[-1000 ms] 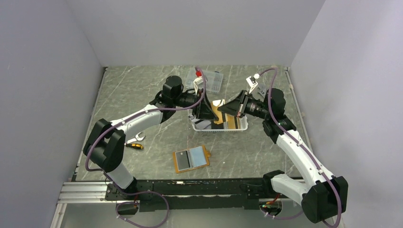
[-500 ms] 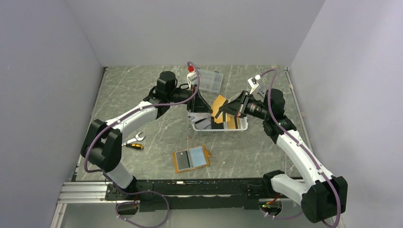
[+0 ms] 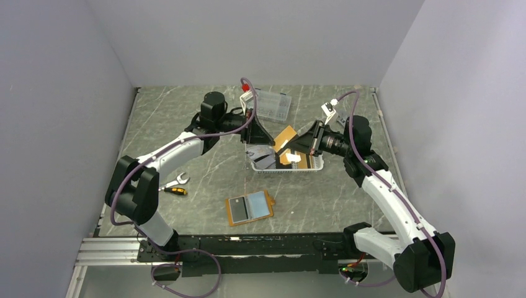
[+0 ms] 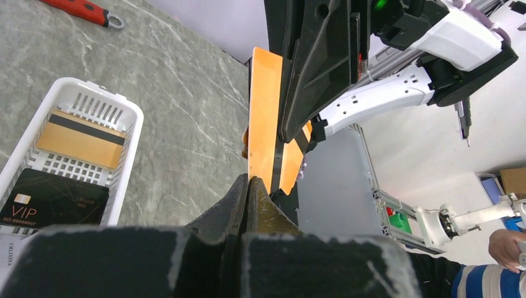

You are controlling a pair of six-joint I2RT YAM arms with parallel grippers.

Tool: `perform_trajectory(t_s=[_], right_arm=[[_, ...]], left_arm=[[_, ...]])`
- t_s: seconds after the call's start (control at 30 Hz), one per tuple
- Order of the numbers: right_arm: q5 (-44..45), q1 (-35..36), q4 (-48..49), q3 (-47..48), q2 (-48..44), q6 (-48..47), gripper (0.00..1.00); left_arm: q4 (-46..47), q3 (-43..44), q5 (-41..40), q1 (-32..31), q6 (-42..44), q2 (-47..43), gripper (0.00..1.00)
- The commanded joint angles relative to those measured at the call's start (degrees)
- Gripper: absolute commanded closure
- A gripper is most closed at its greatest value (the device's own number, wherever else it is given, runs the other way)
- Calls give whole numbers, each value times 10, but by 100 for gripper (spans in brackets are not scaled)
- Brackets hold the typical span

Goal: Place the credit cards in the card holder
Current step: Place the credit card in the storage box.

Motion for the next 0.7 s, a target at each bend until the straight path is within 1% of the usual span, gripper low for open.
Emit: perform_trajectory(t_s=[0.0,0.13,0.3,0.53,0.67], right_arm=[[-52,4,-10,41,-12,-4,90],[-60,4,-4,45,-7,-1,89],[-62,3,-25,55,-7,-17,90],[-53,-5,-47,56,-3,-36,100],[16,-22,-120,74,18,-72,100]], left_arm=[[55,-6,-25,34,-20,-9,100],[69,-11,-25,43,-34,-8,100],[106,-8,-15,69,-73,0,100],[146,-8,0,105,-117,-12,100],[161,-13,4,114,-131,-31,100]])
